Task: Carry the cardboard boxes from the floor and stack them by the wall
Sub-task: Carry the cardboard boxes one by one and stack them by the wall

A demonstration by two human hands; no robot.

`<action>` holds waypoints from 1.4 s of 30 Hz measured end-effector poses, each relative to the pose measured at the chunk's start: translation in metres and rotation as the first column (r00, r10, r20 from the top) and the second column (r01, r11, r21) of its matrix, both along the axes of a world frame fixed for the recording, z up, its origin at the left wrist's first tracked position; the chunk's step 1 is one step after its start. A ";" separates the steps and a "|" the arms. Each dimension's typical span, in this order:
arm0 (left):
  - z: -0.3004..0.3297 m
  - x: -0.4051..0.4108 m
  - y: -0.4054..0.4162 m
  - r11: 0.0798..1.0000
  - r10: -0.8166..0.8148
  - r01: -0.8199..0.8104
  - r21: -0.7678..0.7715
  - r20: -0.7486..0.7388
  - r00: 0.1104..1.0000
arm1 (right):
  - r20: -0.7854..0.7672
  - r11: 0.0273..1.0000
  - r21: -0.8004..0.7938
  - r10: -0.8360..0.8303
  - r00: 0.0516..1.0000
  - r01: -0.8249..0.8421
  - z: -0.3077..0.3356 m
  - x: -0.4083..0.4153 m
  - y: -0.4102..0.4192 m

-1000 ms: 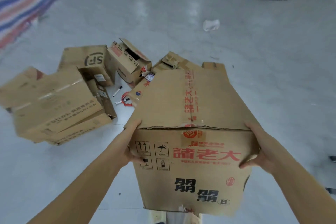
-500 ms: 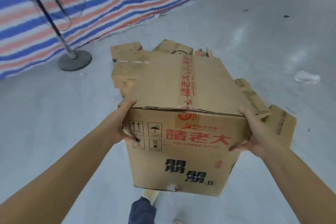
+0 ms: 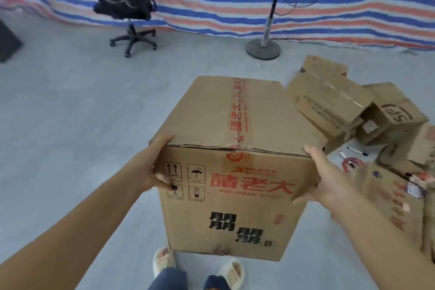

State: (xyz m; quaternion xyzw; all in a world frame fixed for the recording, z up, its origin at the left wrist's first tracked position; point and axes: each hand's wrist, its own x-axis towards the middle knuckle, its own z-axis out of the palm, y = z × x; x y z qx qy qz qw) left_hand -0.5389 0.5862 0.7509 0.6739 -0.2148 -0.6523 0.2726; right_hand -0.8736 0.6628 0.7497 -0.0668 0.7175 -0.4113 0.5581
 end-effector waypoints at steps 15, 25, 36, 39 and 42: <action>-0.008 0.356 0.242 0.772 0.636 -0.636 0.001 0.015 0.772 | 0.007 0.734 0.028 0.678 0.735 -0.678 -0.013 0.386 -0.001; 0.000 0.537 0.418 0.410 0.912 -0.912 -0.022 -0.018 0.410 | -0.026 0.376 -0.020 0.926 0.377 -0.926 -0.001 0.665 0.064; -0.003 0.668 0.515 0.032 0.999 -0.999 -0.018 -0.037 0.032 | -0.057 0.034 -0.075 0.998 0.038 -0.997 0.002 0.904 0.103; -0.010 0.717 0.521 0.002 0.999 -1.000 -0.031 -0.038 0.003 | -0.041 -0.016 -0.085 0.999 -0.013 -0.996 -0.007 0.971 0.106; -0.012 0.775 0.521 -0.040 0.999 -0.999 -0.026 -0.036 -0.039 | -0.029 -0.045 -0.080 0.999 -0.043 -0.996 -0.010 1.044 0.104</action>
